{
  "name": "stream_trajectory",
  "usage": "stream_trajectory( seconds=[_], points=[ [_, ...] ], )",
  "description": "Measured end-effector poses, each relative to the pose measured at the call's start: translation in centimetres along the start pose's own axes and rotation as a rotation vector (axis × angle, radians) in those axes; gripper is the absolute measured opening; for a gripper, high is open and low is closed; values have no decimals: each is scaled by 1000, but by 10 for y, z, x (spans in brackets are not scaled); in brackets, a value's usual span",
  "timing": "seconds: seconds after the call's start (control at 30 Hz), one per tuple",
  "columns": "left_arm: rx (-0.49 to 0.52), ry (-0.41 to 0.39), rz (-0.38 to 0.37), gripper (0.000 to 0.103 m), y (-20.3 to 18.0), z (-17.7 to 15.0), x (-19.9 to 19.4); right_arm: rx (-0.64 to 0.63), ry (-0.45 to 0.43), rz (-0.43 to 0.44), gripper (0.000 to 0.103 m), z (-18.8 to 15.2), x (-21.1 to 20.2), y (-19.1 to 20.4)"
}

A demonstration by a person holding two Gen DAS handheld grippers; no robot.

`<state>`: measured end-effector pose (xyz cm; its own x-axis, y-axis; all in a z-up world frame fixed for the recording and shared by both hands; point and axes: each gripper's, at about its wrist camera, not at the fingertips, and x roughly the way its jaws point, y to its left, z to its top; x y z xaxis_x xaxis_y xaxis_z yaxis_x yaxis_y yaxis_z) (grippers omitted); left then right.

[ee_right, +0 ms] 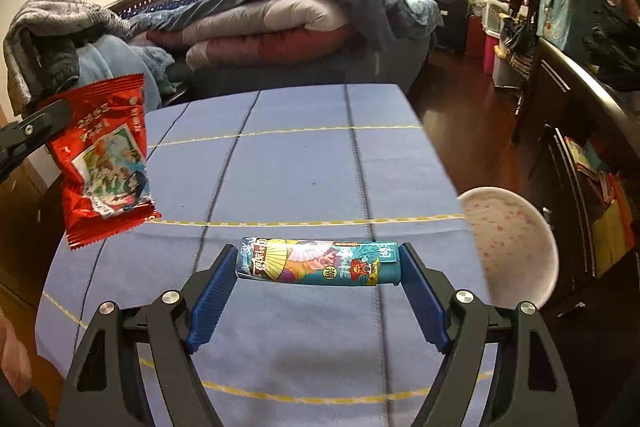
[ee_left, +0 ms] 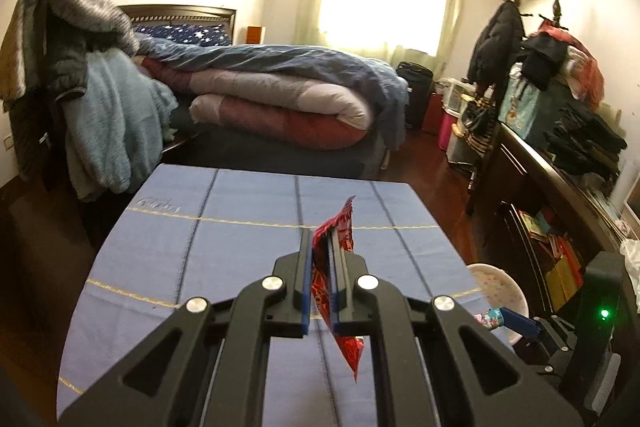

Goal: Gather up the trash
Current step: 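Carry the red bag and candy tube over the wastebasket with both tools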

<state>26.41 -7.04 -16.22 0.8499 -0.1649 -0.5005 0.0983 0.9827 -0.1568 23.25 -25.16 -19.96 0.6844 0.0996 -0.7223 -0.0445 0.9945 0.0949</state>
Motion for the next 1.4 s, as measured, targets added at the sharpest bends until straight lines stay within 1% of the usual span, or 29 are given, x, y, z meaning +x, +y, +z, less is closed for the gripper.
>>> stream_trajectory(
  seconds=[0.27, 0.53, 0.83, 1.07, 1.13, 1.2, 1.33, 1.4],
  points=[
    [70, 3, -71, 8, -59, 3, 9, 65, -36, -39, 80, -5, -21, -52],
    [142, 13, -164, 8, -121, 2, 25, 130, -49, -90, 80, -10, -28, -97],
    [223, 28, -278, 8, -189, -3, 49, 209, -61, -177, 80, -14, -33, -152],
    [290, 52, -362, 9, -241, -9, 78, 274, -58, -254, 80, -14, -24, -197],
    [309, 58, -376, 9, -255, -11, 88, 290, -50, -272, 80, -15, -18, -210],
    [327, 67, -397, 9, -270, -14, 100, 300, -47, -277, 80, -15, -12, -219],
    [336, 91, -418, 9, -287, -19, 123, 301, -29, -294, 80, -16, 6, -233],
    [333, 121, -427, 9, -295, -23, 140, 301, -16, -299, 80, -16, 16, -238]
  ],
)
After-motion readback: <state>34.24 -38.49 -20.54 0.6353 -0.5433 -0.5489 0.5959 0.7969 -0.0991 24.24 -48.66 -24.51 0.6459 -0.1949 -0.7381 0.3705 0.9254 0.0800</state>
